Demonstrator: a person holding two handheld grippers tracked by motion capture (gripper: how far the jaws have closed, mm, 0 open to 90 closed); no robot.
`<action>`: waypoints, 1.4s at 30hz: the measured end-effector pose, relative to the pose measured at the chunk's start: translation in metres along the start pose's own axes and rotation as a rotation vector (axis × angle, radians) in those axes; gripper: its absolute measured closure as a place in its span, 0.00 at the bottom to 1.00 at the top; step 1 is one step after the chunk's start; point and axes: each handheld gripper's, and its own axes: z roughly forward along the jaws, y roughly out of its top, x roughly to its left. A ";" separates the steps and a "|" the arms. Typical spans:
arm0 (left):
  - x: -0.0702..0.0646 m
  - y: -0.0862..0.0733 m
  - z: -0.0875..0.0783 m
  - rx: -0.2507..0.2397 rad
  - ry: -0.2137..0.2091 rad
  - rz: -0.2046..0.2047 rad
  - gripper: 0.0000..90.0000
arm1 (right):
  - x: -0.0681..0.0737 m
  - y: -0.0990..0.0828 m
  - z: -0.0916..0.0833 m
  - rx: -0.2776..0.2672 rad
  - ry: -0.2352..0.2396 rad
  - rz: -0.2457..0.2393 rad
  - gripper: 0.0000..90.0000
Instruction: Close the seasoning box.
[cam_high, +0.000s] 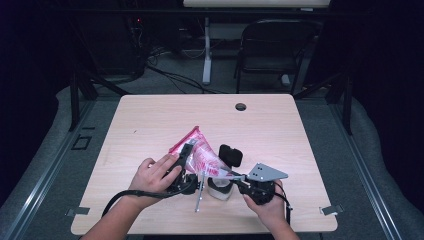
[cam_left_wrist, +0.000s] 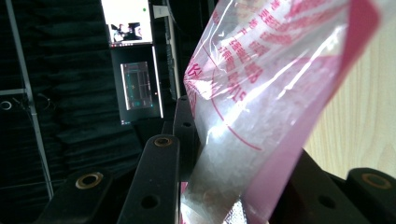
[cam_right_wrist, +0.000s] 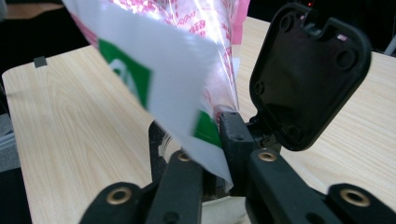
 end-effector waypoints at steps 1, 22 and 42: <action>0.000 0.000 0.000 -0.002 0.003 0.000 0.83 | 0.000 0.001 -0.001 0.001 -0.002 -0.005 0.91; 0.002 0.002 0.000 0.013 -0.007 -0.005 0.84 | 0.005 0.005 -0.004 -0.014 0.036 -0.027 0.98; 0.002 0.005 -0.002 0.002 0.000 -0.024 0.84 | 0.006 0.003 0.000 0.013 0.013 -0.036 1.00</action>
